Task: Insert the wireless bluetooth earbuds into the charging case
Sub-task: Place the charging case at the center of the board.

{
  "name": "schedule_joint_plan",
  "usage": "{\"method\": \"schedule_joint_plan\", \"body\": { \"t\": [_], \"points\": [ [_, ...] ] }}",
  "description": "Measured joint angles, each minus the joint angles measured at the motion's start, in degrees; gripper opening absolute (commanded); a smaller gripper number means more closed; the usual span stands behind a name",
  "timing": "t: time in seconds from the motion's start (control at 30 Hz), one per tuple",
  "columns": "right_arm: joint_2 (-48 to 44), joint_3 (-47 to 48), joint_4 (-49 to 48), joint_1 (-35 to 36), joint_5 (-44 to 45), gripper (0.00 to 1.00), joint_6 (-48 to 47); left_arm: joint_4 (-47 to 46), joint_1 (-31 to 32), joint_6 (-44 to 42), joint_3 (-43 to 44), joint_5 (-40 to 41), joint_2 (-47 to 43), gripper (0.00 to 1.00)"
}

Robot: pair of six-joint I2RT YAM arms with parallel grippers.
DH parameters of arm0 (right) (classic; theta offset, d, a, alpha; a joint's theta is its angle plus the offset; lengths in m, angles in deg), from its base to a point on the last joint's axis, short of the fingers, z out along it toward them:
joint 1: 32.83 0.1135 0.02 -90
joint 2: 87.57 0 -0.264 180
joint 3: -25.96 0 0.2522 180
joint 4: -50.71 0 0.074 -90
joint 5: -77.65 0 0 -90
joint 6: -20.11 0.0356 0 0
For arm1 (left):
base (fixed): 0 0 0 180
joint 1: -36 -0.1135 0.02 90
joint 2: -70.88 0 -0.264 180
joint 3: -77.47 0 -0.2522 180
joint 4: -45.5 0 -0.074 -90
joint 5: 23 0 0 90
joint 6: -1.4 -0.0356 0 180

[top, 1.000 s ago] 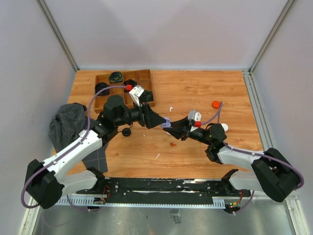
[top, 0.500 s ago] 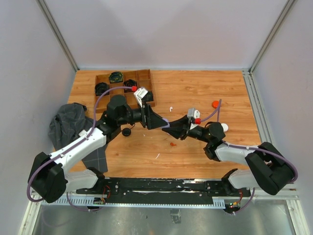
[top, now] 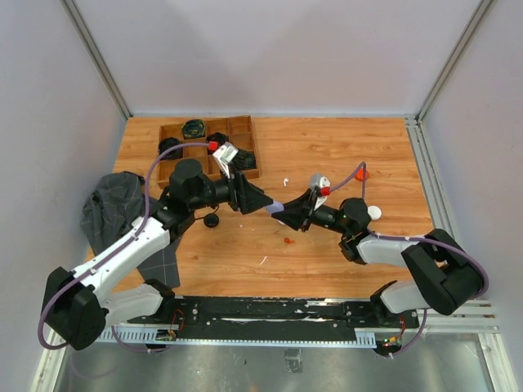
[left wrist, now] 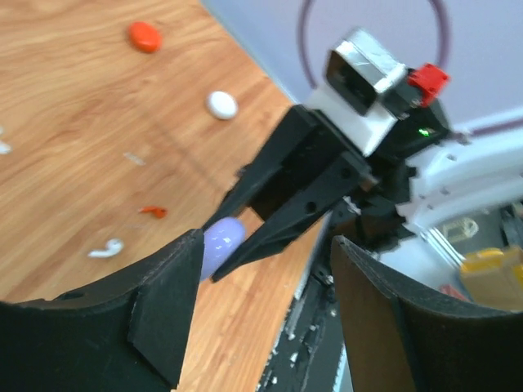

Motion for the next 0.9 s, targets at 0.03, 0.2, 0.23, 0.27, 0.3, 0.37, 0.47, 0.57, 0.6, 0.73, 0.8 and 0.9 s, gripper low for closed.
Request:
{"method": "schedule_joint_plan", "body": {
  "t": [0.03,0.2,0.23,0.27,0.3,0.37,0.47,0.57,0.6,0.73,0.8,0.9],
  "points": [
    [-0.1,0.2,1.2,0.0,0.2,0.02,0.1,1.6,-0.3,-0.8,0.0,2.1,-0.5,0.71],
    [-0.8,4.0,13.3,0.0,2.1,0.04,1.2,14.4,-0.6,-5.4,1.7,18.1,-3.4,0.81],
    [-0.8,4.7,15.5,0.0,2.4,0.04,1.4,16.4,-0.7,-6.0,2.1,20.6,-3.9,0.82],
    [-0.9,5.9,18.7,0.0,2.7,0.05,1.6,19.0,-0.7,-6.8,2.5,24.0,-4.7,0.83],
    [-0.9,7.3,22.1,0.0,3.2,0.05,1.7,21.1,-0.7,-7.6,3.0,26.6,-5.4,0.84],
    [-0.5,10.1,28.2,0.1,3.8,0.06,2.1,25.4,-0.7,-9.1,4.3,31.3,-6.8,0.85],
    [1.5,14.9,36.2,0.9,4.8,0.08,2.3,30.9,-0.7,-11.1,7.1,36.0,-7.8,0.87],
    [4.8,19.0,41.8,2.1,5.9,0.09,2.3,35.3,-0.7,-13.5,10.1,40.5,-8.1,0.92],
    [6.2,20.4,43.5,2.6,6.2,0.09,2.4,36.1,-0.7,-14.3,10.3,42.1,-8.4,0.93],
    [13.7,27.2,50.0,4.0,6.8,0.1,2.9,36.7,-0.8,-16.0,8.3,47.7,-10.0,0.93],
    [17.3,30.7,52.7,4.2,6.9,0.11,3.1,36.5,-1.4,-16.2,6.0,49.0,-10.8,0.94],
    [22.4,36.1,55.8,5.2,7.2,0.12,3.6,36.5,-4.1,-16.2,3.6,50.1,-11.0,0.94]
  ]
}}
